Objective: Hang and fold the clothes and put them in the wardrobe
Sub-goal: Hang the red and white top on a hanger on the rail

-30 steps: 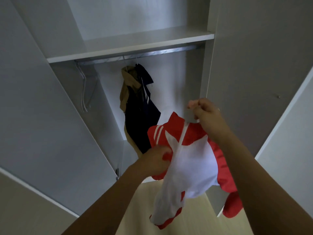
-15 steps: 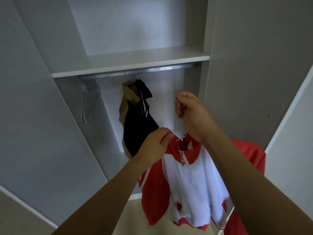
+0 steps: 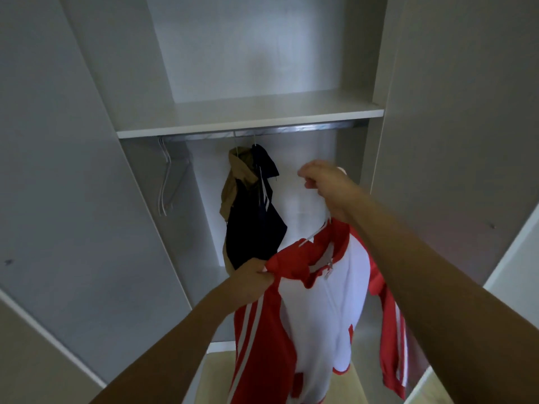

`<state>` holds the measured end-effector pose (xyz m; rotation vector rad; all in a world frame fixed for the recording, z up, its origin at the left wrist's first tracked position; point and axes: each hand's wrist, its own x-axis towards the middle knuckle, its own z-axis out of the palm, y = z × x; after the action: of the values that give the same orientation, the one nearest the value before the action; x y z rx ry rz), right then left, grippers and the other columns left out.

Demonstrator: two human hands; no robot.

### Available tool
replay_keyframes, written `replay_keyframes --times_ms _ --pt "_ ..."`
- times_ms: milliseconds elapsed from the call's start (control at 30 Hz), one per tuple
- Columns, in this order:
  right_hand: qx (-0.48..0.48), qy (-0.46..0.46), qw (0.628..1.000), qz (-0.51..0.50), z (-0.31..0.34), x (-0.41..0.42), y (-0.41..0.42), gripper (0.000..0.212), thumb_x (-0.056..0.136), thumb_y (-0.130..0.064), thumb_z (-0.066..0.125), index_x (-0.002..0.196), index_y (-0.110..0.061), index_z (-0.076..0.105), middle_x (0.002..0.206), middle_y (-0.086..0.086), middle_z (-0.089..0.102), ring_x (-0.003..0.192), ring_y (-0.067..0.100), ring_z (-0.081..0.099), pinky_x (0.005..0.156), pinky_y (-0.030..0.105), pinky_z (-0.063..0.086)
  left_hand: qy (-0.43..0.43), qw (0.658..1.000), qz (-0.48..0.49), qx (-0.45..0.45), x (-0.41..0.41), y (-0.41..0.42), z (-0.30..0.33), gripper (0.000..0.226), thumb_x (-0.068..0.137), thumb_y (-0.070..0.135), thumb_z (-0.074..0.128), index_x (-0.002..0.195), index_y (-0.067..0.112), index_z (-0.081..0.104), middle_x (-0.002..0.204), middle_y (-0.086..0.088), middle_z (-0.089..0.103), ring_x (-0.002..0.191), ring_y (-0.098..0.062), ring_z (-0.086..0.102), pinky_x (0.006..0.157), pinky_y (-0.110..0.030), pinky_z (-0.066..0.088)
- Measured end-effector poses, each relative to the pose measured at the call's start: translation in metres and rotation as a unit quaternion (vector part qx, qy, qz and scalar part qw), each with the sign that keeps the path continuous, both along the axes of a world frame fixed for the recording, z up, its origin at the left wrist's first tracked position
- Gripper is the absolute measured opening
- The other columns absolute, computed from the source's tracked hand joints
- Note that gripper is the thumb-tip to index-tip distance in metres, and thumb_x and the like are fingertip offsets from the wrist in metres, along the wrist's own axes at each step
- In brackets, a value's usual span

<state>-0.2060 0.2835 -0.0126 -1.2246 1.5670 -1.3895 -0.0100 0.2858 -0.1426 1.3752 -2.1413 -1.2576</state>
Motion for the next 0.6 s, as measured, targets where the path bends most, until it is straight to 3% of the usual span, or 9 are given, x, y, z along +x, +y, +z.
replay_keyframes --times_ms 100,200,267,367,400,433,500,600 --pt "0.091 0.102 0.989 0.051 0.002 -0.008 -0.024 0.038 0.099 -0.015 0.05 0.134 -0.001 0.052 0.133 0.013 0.053 0.123 0.027 0.049 0.09 0.023 0.039 0.065 0.996 0.061 0.026 -0.022 -0.007 -0.01 0.045 0.088 -0.014 0.04 0.051 0.012 0.041 0.043 0.005 0.041 0.036 -0.002 0.04 0.042 -0.016 0.034" --pt "0.125 0.104 0.984 0.069 -0.001 -0.015 -0.047 0.045 0.101 -0.013 0.046 0.143 -0.001 0.04 0.147 0.014 0.042 0.134 0.027 0.04 0.102 0.027 0.035 0.106 0.987 0.113 0.043 -0.046 -0.024 -0.014 0.045 0.088 -0.013 0.038 0.052 0.013 0.042 0.046 0.002 0.043 0.042 -0.007 0.042 0.045 -0.02 0.034" --pt "0.122 0.085 0.987 0.057 -0.004 -0.022 -0.064 0.042 0.1 -0.009 0.045 0.141 0.002 0.042 0.145 0.017 0.044 0.132 0.029 0.042 0.093 0.026 0.042 0.137 0.978 0.151 0.044 -0.063 -0.044 -0.011 0.046 0.089 -0.011 0.037 0.051 0.014 0.041 0.041 0.006 0.043 0.038 -0.004 0.04 0.041 -0.017 0.033" --pt "0.117 0.075 0.99 0.038 -0.015 -0.035 -0.096 0.038 0.099 -0.002 0.042 0.133 0.013 0.047 0.139 0.027 0.047 0.12 0.034 0.051 0.063 0.011 0.043 0.161 0.969 0.182 0.044 -0.085 -0.081 -0.003 0.048 0.092 -0.009 0.039 0.049 0.013 0.038 0.034 0.011 0.039 0.03 0.0 0.037 0.036 -0.014 0.03" --pt "0.125 0.082 0.988 0.035 -0.019 -0.039 -0.109 0.038 0.099 -0.003 0.041 0.133 0.013 0.047 0.138 0.028 0.048 0.116 0.034 0.053 0.069 0.014 0.047 0.172 0.965 0.192 0.045 -0.094 -0.097 -0.001 0.048 0.092 -0.009 0.04 0.05 0.012 0.038 0.034 0.01 0.04 0.03 0.0 0.038 0.036 -0.014 0.031" --pt "0.134 0.091 0.986 0.034 -0.023 -0.042 -0.122 0.039 0.099 -0.006 0.042 0.134 0.009 0.048 0.137 0.027 0.05 0.118 0.035 0.054 0.084 0.023 0.05 0.184 0.96 0.203 0.051 -0.102 -0.112 0.003 0.047 0.093 -0.007 0.042 0.051 0.012 0.039 0.036 0.009 0.042 0.032 -0.001 0.039 0.036 -0.014 0.032" --pt "0.134 0.091 0.986 0.038 -0.03 -0.051 -0.147 0.037 0.097 -0.008 0.044 0.133 -0.001 0.052 0.137 0.021 0.052 0.124 0.034 0.052 0.101 0.037 0.044 0.2 0.951 0.227 0.056 -0.119 -0.142 0.004 0.042 0.095 -0.003 0.043 0.056 0.013 0.041 0.047 0.004 0.045 0.041 -0.006 0.043 0.04 -0.016 0.036" --pt "0.132 0.078 0.988 0.032 -0.036 -0.063 -0.187 0.038 0.096 -0.005 0.044 0.132 -0.001 0.052 0.138 0.018 0.052 0.108 0.027 0.054 0.093 0.034 0.044 0.216 0.939 0.264 0.049 -0.143 -0.191 0.003 0.039 0.096 -0.003 0.042 0.06 0.012 0.043 0.059 -0.002 0.045 0.052 -0.013 0.042 0.046 -0.02 0.037"
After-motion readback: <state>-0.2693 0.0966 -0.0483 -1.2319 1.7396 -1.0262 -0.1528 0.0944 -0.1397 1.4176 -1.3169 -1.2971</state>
